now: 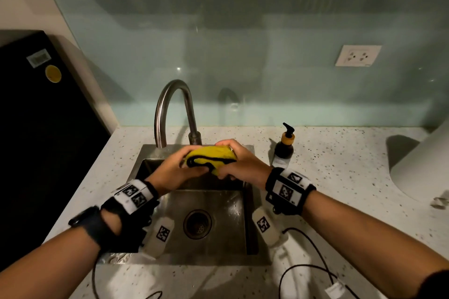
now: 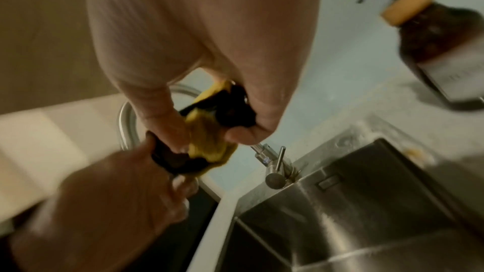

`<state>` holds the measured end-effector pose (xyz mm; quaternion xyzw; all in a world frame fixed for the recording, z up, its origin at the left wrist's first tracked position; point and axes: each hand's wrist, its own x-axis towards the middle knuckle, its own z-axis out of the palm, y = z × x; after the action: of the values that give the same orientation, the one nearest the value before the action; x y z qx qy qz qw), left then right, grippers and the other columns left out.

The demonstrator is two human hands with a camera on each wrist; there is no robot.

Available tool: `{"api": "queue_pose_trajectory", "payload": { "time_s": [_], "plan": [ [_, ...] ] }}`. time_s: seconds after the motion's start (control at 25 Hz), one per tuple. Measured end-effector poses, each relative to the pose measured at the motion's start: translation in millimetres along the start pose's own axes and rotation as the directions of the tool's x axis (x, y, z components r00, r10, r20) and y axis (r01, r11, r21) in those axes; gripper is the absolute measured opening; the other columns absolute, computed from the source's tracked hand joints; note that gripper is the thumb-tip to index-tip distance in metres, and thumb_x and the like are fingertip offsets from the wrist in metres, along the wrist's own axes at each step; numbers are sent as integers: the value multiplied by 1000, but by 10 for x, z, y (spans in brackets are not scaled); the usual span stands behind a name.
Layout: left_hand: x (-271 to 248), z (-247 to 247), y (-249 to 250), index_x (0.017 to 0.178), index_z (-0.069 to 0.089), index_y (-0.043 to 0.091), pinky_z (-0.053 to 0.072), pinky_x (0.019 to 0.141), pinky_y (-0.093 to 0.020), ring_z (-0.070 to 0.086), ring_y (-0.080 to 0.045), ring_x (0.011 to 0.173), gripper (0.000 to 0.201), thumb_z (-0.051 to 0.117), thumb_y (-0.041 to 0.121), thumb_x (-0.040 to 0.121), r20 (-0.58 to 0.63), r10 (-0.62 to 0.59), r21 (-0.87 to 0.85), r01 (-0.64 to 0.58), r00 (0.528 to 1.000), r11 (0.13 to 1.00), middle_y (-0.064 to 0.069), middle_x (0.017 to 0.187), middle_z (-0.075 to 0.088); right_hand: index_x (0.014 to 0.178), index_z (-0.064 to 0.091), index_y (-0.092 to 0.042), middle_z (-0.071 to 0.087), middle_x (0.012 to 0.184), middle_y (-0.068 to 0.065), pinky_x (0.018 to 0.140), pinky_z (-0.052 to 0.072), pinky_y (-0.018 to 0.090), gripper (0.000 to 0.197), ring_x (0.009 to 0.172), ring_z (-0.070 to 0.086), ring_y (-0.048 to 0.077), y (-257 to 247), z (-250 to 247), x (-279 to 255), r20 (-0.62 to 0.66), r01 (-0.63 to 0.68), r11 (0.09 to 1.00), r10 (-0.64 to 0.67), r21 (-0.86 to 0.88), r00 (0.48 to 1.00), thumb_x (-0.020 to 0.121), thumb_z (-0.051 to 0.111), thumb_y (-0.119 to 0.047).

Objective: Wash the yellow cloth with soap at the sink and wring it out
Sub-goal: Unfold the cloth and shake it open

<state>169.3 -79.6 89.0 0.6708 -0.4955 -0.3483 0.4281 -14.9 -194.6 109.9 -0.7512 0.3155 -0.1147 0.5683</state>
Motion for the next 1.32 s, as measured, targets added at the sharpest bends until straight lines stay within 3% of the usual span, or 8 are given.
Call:
{"api": "queue_pose_trajectory", "payload": {
  "time_s": [0.08, 0.2, 0.48, 0.76, 0.88, 1.0, 1.2, 1.32],
  "plan": [
    [-65, 2, -33, 126, 64, 18, 55, 97, -26, 65, -15, 117, 51, 82, 11, 79, -58, 1, -164, -11, 998, 986, 4, 117, 74, 125, 56, -22, 68, 105, 10, 72, 57, 34, 55, 82, 65, 21, 26, -37, -72, -8, 46, 980, -45, 192, 999, 78, 74, -2],
    [-132, 99, -8, 131, 64, 11, 53, 101, -44, 63, -33, 123, 70, 90, 30, 68, -43, -40, -514, 12, 998, 858, -13, 128, 69, 127, 57, -19, 70, 103, 15, 74, 61, 39, 48, 78, 69, 25, 97, -82, -126, -103, 134, 969, -114, 206, 988, 84, 75, -8],
    [17, 282, 240, 130, 62, 9, 53, 99, -53, 67, -37, 115, 39, 61, 8, 91, -220, -117, -633, -50, 968, 773, -17, 121, 72, 111, 64, -11, 72, 79, 4, 59, 53, 26, 25, 67, 63, 16, 99, -342, -202, -356, 198, 914, -64, 354, 932, 89, 72, -19],
    [95, 276, 381, 130, 62, 11, 60, 91, -39, 72, -24, 108, 41, 62, -2, 91, -153, -21, -459, -52, 988, 887, -9, 117, 75, 123, 60, -9, 69, 101, 5, 78, 55, 30, 35, 76, 66, 10, 49, -651, -73, -343, 190, 634, 127, 750, 931, 92, 68, -25],
    [132, 230, 322, 133, 57, 16, 56, 96, -27, 69, -14, 114, 67, 84, 19, 72, -79, 231, 11, -231, 970, 973, 1, 124, 71, 136, 50, -12, 71, 100, 4, 82, 55, 34, 59, 84, 70, 13, 26, -786, -25, -354, 199, 541, 198, 817, 914, 85, 75, -28],
    [105, 261, 218, 135, 55, 14, 57, 97, -36, 67, -4, 106, 66, 83, 26, 75, -17, 323, 384, -292, 946, 876, 16, 116, 69, 113, 61, -18, 74, 88, 2, 81, 53, 38, 30, 88, 70, 16, -42, -914, -38, -356, 193, 531, 224, 825, 907, 87, 73, -28],
    [78, 191, 309, 108, 68, 24, 58, 93, -43, 71, -24, 92, 48, 66, -16, 82, -165, 149, 0, -151, 975, 989, -22, 97, 73, 108, 61, -20, 75, 91, 6, 82, 54, 40, 18, 84, 69, 17, -88, -919, -56, -365, 204, 527, 221, 825, 905, 91, 67, -23],
    [49, 155, 410, 111, 70, 25, 55, 99, -33, 68, -15, 109, 52, 59, -19, 86, -169, 111, -153, -138, 979, 979, -9, 114, 73, 111, 61, -20, 74, 93, 8, 84, 53, 39, 19, 80, 68, 17, -101, -841, -68, -369, 206, 557, 199, 805, 908, 93, 65, -17]
  ]
}}
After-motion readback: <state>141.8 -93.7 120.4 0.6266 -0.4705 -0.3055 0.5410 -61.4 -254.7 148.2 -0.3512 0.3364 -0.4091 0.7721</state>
